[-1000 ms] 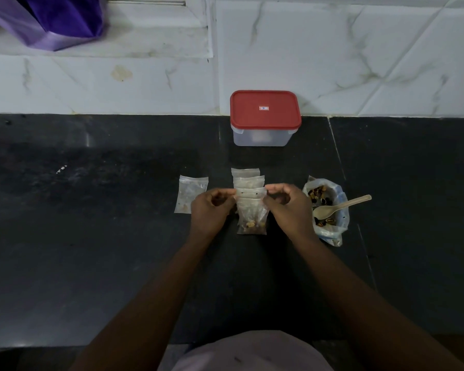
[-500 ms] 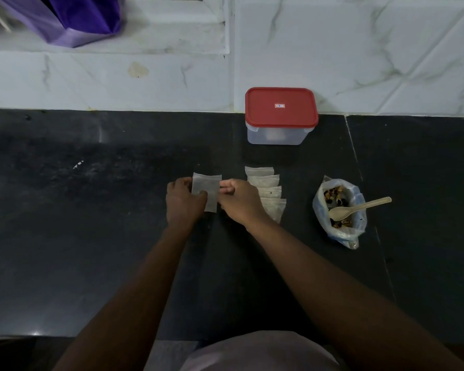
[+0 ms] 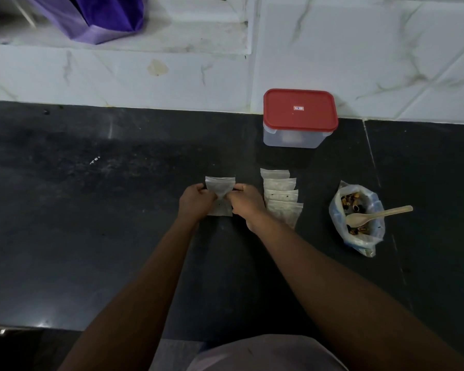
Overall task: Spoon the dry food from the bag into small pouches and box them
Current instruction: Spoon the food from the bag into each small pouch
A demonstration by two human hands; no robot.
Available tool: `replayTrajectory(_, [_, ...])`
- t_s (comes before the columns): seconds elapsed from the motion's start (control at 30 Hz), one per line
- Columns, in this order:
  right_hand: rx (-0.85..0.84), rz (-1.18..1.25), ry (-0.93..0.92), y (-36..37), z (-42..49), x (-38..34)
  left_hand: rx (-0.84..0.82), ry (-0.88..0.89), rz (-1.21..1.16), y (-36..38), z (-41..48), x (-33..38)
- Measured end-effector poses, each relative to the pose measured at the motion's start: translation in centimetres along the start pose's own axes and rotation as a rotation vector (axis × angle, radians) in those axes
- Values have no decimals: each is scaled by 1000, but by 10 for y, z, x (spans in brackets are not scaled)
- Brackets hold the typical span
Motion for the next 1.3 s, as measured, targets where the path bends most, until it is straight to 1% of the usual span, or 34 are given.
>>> replayTrajectory(0.1, [27,61,-36,-6,-5,-2,-23,7,-110,-1,-3,-2])
replayTrajectory(0.23, [20,162,-91,-30,-25,-19,-102,152,-146,0,-8,7])
replayTrajectory(0.3, [-6,191,-128,-48,-37,-27,-146,245,-90,3,-12,16])
replayTrajectory(0.4, [-44,125,-169,-76,-55,-36,-209,385,6,16,-23,30])
replayTrajectory(0.53, [-30,14,-242,-105,-72,-33,-194,538,17,35,-42,49])
replayTrajectory(0.63, [-50,7,-219,-123,-82,-25,-233,609,33,51,-53,58])
replayTrajectory(0.77, [3,32,-174,-152,-84,-8,-261,695,93,72,-68,62])
replayTrajectory(0.93, [-22,-8,-226,-177,-92,4,-309,793,190,99,-84,66])
replayTrajectory(1.0, [-12,31,-220,-186,-91,8,-321,833,210,110,-91,69])
replayTrajectory(1.07, [-20,90,-208,-193,-91,14,-308,875,234,120,-95,70])
replayTrajectory(1.2, [-60,156,-190,-204,-95,20,-260,913,361,136,-108,73])
replayTrajectory(1.3, [-97,191,-156,-209,-94,26,-245,948,360,147,-119,78])
Point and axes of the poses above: each hand's wrist, its own z-axis towards the middle knuckle, its own y-axis out of the palm, x = y × z, the point moved 5 cm from there along z, towards the middle knuckle
